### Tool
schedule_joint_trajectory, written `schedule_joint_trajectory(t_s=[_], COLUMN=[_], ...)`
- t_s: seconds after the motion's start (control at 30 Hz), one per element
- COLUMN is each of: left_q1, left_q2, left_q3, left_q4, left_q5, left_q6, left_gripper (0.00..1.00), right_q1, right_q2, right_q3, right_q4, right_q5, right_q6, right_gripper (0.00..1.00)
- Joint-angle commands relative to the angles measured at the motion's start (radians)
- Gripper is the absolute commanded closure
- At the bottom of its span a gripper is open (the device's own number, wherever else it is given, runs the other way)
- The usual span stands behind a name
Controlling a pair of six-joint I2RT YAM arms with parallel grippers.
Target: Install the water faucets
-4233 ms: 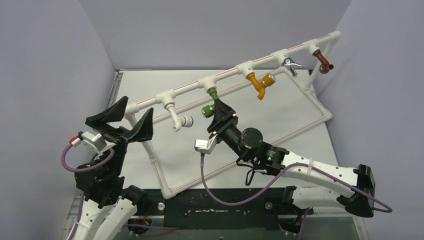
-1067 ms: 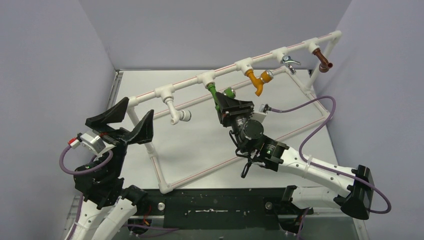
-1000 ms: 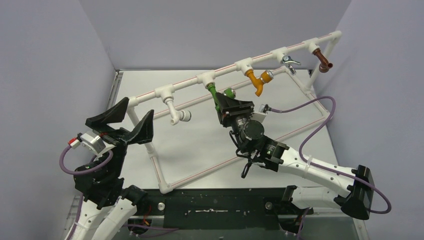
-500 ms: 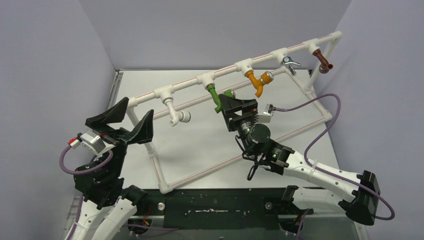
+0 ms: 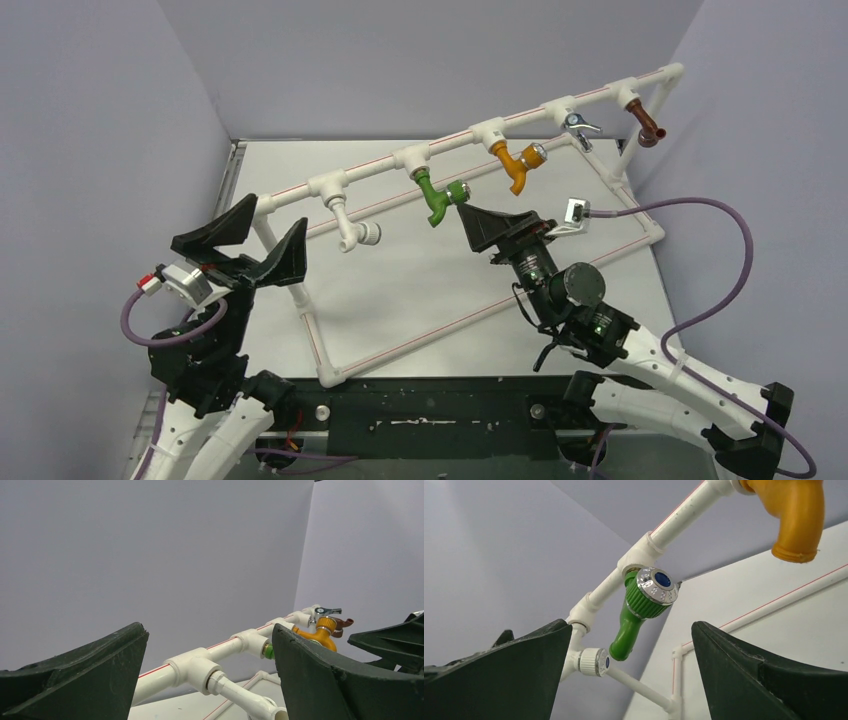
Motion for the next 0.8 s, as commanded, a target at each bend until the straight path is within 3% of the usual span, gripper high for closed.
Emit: schedule_joint_trajectory(t_s=[0.0,0.53,0.77], left_q1=[0.010,0.015,0.015], left_q2=[0.013,0.015,0.015], left_q3=[0.016,0.015,0.016], left_q4=[0.020,0.021,0.017], left_q5=[-0.007,-0.004,-0.008], left_q6=[0.013,0.011,0.011], left_gripper=[0.06,0.06,0.06], right_q1=[-0.006,-0.005,-0.004], right_q2=[-0.069,-0.027,0.003], right_q3=[0.045,0.347,0.407], right_q4=[-0.007,-0.436,-0.568], right_q5=[-0.118,-0.424,-0.522], right_q6=[-0.343,-1.378,-1.700], right_gripper=[0.05,0.09,0.09])
